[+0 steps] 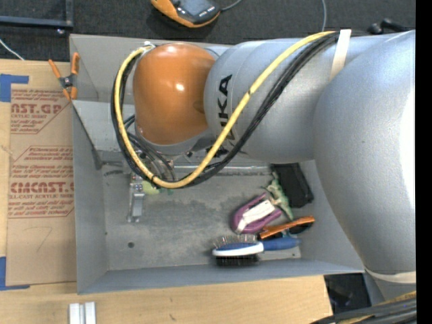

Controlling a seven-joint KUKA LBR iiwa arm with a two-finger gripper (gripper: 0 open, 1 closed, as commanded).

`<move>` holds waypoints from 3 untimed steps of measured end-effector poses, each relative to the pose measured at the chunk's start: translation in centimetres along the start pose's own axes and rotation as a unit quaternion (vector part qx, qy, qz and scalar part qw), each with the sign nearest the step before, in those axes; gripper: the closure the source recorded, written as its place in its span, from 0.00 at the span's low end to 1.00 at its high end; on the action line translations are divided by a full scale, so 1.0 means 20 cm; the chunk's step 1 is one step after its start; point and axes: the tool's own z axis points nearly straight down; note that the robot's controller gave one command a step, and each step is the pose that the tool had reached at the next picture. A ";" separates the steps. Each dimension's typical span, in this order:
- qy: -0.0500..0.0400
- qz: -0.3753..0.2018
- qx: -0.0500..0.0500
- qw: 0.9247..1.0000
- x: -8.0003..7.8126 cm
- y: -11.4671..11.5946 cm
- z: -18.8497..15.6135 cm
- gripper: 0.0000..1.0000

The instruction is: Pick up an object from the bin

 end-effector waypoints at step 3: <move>-0.006 0.078 -0.002 0.997 -0.19 -0.44 0.29 0.00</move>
Offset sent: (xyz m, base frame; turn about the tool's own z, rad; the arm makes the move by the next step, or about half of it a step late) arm 0.0435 -0.0799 -0.1299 0.0896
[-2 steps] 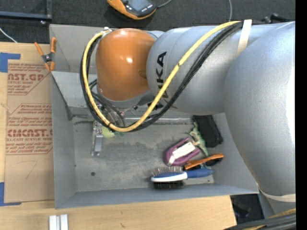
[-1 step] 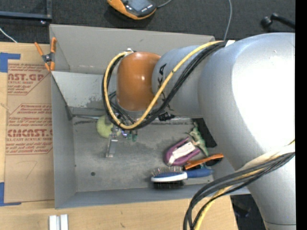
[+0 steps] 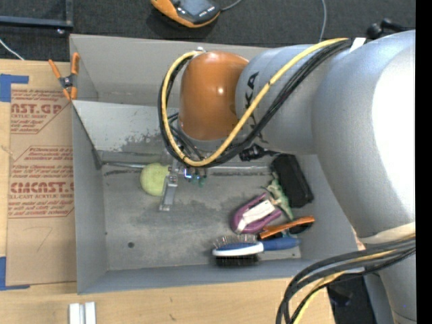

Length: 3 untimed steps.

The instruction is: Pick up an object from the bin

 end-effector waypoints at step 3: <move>-0.005 -0.035 -0.003 0.999 -0.03 0.08 0.30 1.00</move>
Offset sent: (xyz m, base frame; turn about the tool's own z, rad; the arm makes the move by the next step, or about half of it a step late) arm 0.0040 0.0067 -0.0709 0.1109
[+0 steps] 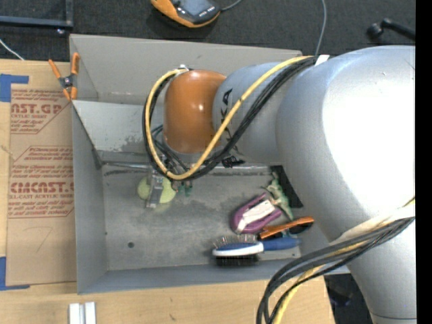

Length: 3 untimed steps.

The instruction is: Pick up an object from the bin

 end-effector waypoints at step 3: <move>-0.001 0.000 -0.001 1.000 0.00 0.01 -0.19 1.00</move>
Offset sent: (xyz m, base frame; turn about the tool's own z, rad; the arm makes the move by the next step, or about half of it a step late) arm 0.0000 0.0000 0.0330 0.0000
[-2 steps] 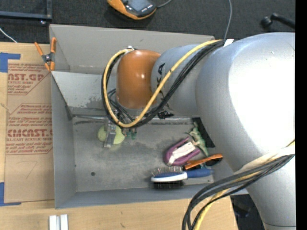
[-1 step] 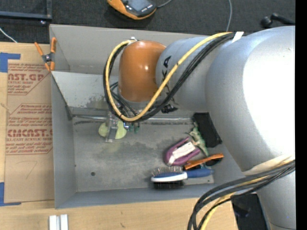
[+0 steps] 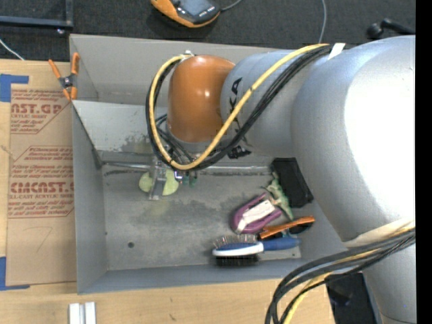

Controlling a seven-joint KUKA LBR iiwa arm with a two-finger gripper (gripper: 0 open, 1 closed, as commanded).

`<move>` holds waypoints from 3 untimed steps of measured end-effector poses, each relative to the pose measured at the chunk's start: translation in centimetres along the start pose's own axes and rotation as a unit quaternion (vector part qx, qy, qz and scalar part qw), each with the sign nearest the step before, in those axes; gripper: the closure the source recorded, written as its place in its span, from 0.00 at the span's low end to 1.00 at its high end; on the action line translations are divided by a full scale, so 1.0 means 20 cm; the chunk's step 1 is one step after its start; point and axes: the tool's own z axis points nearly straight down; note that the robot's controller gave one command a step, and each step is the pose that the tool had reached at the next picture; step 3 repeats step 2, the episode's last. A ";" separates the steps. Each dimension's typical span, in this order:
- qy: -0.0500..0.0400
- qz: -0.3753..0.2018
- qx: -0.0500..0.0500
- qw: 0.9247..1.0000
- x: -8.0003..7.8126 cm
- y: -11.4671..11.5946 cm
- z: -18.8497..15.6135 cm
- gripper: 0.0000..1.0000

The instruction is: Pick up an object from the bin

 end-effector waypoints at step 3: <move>-0.001 0.000 -0.001 1.000 -0.01 0.01 -0.21 1.00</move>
Offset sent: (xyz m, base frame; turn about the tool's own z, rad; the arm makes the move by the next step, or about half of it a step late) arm 0.0000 -0.0001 0.0422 0.0000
